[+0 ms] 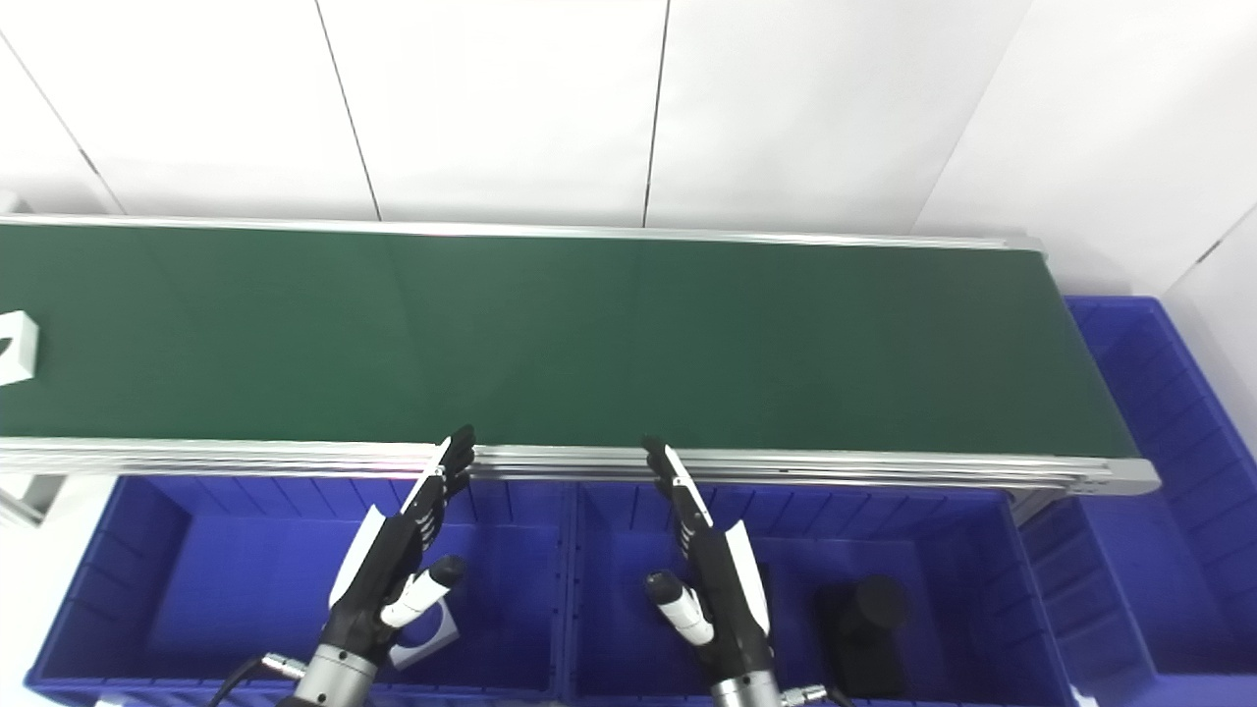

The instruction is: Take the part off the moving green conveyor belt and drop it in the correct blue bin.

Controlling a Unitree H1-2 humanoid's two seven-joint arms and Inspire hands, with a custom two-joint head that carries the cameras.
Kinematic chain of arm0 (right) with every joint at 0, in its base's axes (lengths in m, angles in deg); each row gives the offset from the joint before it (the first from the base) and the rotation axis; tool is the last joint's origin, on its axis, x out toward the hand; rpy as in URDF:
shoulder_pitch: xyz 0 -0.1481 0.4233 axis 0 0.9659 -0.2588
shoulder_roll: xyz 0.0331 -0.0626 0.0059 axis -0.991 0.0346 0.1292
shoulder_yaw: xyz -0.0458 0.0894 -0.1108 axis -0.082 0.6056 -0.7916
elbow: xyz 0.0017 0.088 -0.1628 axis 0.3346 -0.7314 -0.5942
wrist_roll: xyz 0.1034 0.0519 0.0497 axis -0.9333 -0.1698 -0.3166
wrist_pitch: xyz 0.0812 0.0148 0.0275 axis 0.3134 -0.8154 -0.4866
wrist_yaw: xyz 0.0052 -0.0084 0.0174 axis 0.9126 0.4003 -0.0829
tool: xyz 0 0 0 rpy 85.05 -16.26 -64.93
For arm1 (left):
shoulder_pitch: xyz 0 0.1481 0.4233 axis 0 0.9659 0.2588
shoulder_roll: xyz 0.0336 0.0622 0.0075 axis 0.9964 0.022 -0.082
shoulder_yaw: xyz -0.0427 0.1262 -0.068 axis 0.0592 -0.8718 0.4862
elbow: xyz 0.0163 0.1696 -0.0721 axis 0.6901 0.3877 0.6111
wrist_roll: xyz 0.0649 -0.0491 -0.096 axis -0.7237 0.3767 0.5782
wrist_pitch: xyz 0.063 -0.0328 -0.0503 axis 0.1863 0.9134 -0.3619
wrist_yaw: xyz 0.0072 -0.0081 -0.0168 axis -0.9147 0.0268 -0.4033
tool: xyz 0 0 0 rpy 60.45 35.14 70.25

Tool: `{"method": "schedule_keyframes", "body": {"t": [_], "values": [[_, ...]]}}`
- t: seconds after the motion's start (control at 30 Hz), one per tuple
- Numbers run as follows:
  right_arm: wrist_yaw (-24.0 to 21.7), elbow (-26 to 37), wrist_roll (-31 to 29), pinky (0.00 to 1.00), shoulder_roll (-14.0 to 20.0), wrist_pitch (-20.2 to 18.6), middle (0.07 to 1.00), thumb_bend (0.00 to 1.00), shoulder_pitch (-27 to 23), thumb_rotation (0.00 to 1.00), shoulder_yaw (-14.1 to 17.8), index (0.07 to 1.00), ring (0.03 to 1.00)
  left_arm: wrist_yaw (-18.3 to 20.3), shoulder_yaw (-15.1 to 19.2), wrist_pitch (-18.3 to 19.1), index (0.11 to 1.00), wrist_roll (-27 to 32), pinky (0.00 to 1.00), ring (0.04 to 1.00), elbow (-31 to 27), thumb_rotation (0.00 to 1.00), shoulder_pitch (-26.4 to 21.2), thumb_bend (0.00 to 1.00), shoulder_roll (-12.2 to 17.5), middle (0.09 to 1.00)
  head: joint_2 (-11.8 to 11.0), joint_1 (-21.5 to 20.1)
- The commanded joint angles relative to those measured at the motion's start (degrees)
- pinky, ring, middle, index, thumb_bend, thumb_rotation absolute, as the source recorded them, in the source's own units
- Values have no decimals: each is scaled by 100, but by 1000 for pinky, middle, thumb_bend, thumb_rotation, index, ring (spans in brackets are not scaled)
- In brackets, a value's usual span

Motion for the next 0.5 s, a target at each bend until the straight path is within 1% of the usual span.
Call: {"method": "schedule_keyframes", "body": {"t": [0.0,0.17,0.47], "values": [[-61,216,-78,948,-71,288,975,944,16,981,-19,956,956,86,33,-191,978,26,975,993,-151,880,-53,844,-39,1000,7,15],[-91,81,-93,953,-81,289,975,935,-37,980,-9,959,963,82,25,-191,980,-11,982,994,-218,882,-14,833,-5,999,-9,46],[-37,-269,-49,943,-121,290,974,934,-204,978,-38,948,957,190,70,-190,977,-2,982,996,-439,897,217,869,26,996,-27,92]]}}
